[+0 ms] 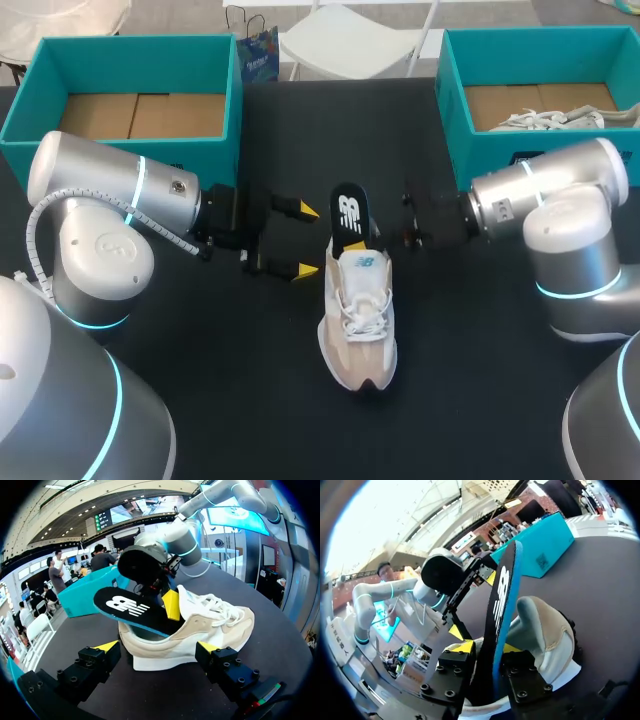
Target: Take the shoe out of the shoebox, open the shoe tongue, remove and reinsert the insole, then place the shoe into the shoebox
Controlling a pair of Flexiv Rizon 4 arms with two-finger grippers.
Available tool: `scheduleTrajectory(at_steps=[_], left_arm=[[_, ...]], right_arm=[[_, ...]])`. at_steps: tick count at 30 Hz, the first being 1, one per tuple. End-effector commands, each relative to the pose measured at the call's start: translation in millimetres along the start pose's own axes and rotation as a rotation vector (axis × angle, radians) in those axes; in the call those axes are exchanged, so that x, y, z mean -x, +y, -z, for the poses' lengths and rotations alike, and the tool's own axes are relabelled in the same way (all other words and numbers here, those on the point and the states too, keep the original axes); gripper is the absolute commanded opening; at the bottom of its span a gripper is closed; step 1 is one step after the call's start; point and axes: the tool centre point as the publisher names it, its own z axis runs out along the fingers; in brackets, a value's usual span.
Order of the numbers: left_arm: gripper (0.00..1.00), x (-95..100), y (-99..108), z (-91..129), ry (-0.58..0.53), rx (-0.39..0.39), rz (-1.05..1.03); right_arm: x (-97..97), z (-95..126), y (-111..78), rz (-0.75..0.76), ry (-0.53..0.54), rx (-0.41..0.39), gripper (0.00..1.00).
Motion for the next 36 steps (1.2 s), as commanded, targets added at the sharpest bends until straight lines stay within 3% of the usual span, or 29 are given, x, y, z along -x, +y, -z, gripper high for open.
scheduleTrajectory(at_steps=[1, 4, 5, 6, 20, 36], left_arm=[[1.0, 0.0, -1, -1, 0.001, 0.003, -0.001], [1.0, 0.0, -1, -1, 0.001, 0.003, -0.001], [1.0, 0.0, -1, -1, 0.001, 0.003, -0.001], [1.0, 0.0, -1, -1, 0.001, 0.003, -0.001], [1.0, 0.0, -1, -1, 0.001, 0.003, -0.001], [1.0, 0.0, -1, -1, 0.001, 0.003, -0.001]], right_arm=[[0.2, 3, 13.7, 0.019, -0.006, -0.014, 0.28], [4.4, 1, 16.1, 0.023, -0.004, -0.015, 0.25], [6.8, 1, 15.7, 0.023, -0.002, -0.016, 0.09], [9.0, -1, 14.0, 0.011, 0.003, -0.026, 0.0], [-1.2, -7, -28.6, -0.178, 0.008, -0.111, 0.0], [-5.5, -8, -36.2, -0.202, 0.008, -0.112, 0.0]])
